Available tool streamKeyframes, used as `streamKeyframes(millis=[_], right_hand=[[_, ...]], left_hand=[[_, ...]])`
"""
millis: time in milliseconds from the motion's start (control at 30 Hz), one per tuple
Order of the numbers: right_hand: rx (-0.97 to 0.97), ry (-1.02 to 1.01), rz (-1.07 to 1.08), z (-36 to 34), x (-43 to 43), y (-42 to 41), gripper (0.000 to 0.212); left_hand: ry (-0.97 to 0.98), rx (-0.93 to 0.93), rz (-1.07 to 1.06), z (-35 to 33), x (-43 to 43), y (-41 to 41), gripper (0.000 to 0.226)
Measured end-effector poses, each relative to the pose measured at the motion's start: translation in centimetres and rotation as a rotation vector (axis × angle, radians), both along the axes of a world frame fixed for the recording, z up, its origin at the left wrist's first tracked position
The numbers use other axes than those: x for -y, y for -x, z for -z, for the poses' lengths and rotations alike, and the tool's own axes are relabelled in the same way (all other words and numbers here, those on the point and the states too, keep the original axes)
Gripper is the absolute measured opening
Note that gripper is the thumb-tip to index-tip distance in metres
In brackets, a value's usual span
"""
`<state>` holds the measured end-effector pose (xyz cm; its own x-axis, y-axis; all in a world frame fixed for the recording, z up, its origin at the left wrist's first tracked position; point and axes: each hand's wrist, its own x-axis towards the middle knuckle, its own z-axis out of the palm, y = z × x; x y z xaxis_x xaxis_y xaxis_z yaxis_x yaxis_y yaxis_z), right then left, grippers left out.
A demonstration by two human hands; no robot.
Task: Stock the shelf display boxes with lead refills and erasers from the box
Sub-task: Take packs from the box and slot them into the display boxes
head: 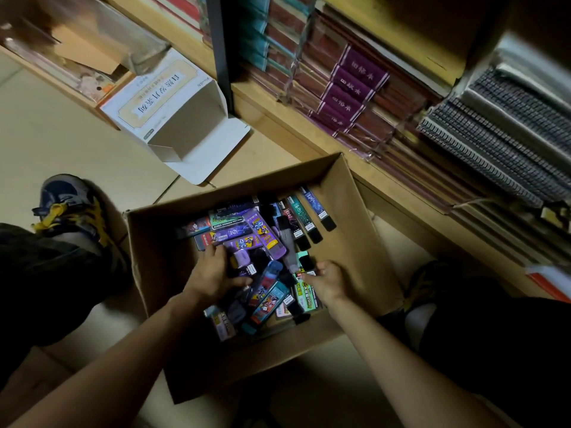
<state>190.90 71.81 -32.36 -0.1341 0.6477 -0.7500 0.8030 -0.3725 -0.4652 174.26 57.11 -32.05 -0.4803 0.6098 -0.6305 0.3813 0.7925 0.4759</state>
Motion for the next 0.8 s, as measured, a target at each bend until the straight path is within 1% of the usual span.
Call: streamKeyframes(millis=[67, 167, 233, 300, 367, 433, 500, 567, 600, 667, 733, 800], right_hand=[[0.012, -0.018, -0.011, 0.4, 0.3, -0.1, 0.028], [0.031, -0.03, -0.014, 0.6, 0.4, -0.4, 0.023], [-0.006, -0.033, 0.017, 0.4, 0.5, -0.4, 0.02], [-0.047, -0.023, 0.061, 0.2, 0.4, -0.3, 0.022], [-0.075, -0.036, 0.095, -0.2, 0.2, -0.2, 0.025], [-0.103, -0.066, 0.125, -0.6, -0.4, -0.2, 0.023], [-0.139, -0.092, 0.144, -1.2, -1.1, -0.2, 0.02], [-0.2, -0.092, 0.154, -2.1, -1.9, -0.2, 0.02], [-0.236, -0.084, 0.145, -2.7, -2.3, -0.1, 0.018], [-0.296, -0.049, 0.097, -4.2, -3.2, 0.2, 0.014], [-0.381, 0.05, 0.064, -6.2, -4.2, 0.9, 0.014], [-0.477, 0.183, 0.025, -8.1, -4.9, 1.7, 0.016]], left_hand=[[0.027, 0.046, 0.029, 0.0, 0.0, -0.4, 0.078], [0.059, 0.075, 0.049, -0.2, 0.1, -0.9, 0.053], [0.016, 0.148, -0.041, -0.3, 0.2, -1.0, 0.045], [-0.036, 0.212, -0.122, -0.4, 0.5, -1.1, 0.041], [-0.09, 0.249, -0.183, -0.3, 0.7, -1.0, 0.032], [-0.118, 0.29, -0.283, -0.7, 0.5, -1.0, 0.028], [-0.153, 0.342, -0.395, -1.4, 0.0, -0.8, 0.029], [-0.216, 0.4, -0.507, -1.9, -0.7, -0.7, 0.019], [-0.242, 0.421, -0.552, -2.4, -1.2, -0.7, 0.015], [-0.287, 0.447, -0.63, -3.1, -2.2, -0.6, 0.018], [-0.33, 0.513, -0.679, -3.9, -3.1, -0.7, 0.016], [-0.382, 0.636, -0.736, -4.9, -4.0, -0.9, 0.022]])
